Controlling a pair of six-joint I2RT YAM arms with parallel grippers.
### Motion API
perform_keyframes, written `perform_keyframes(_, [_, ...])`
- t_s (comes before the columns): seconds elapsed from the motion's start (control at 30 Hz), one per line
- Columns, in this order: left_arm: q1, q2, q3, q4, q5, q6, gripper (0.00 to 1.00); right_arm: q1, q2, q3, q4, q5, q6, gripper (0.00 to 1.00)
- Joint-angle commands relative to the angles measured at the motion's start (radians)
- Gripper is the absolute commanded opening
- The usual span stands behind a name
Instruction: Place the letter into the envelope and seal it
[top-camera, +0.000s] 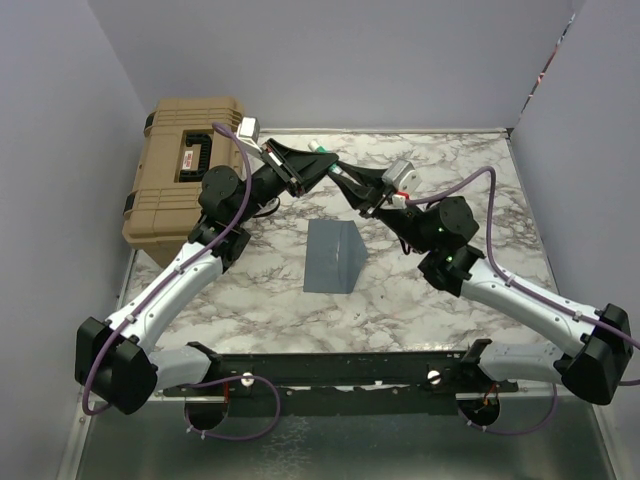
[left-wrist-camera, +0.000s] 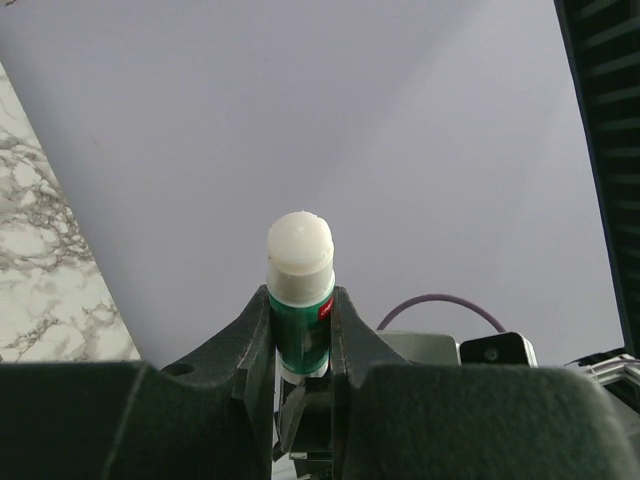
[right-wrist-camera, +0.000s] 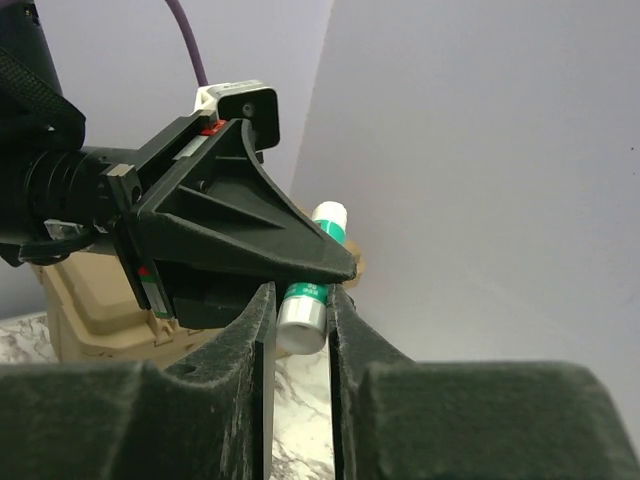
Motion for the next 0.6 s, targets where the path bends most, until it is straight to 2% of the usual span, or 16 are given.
perform_keyframes(0.0, [-0.005, -0.033, 0.039, 0.011, 0.041, 0.001, 0.0, -0.01, 0.018, 0.013, -0.004, 0.107, -0.041, 0.21])
perform_keyframes(0.2, [-0.004, -0.032, 0.057, 0.011, 0.073, 0.024, 0.0, -0.01, 0.032, 0.035, -0.049, 0.044, -0.033, 0.35])
perform_keyframes(0.3, [-0.004, -0.034, 0.058, 0.011, 0.082, 0.028, 0.0, -0.01, 0.044, 0.05, -0.064, 0.06, -0.027, 0.36])
perform_keyframes(0.43, [-0.003, -0.039, 0.055, 0.011, 0.086, 0.035, 0.0, -0.01, 0.048, 0.053, -0.062, 0.071, -0.014, 0.26])
perform_keyframes(0.57, [-0.002, -0.038, 0.05, 0.011, 0.097, 0.038, 0.05, -0.01, 0.037, 0.052, -0.053, 0.067, -0.004, 0.05])
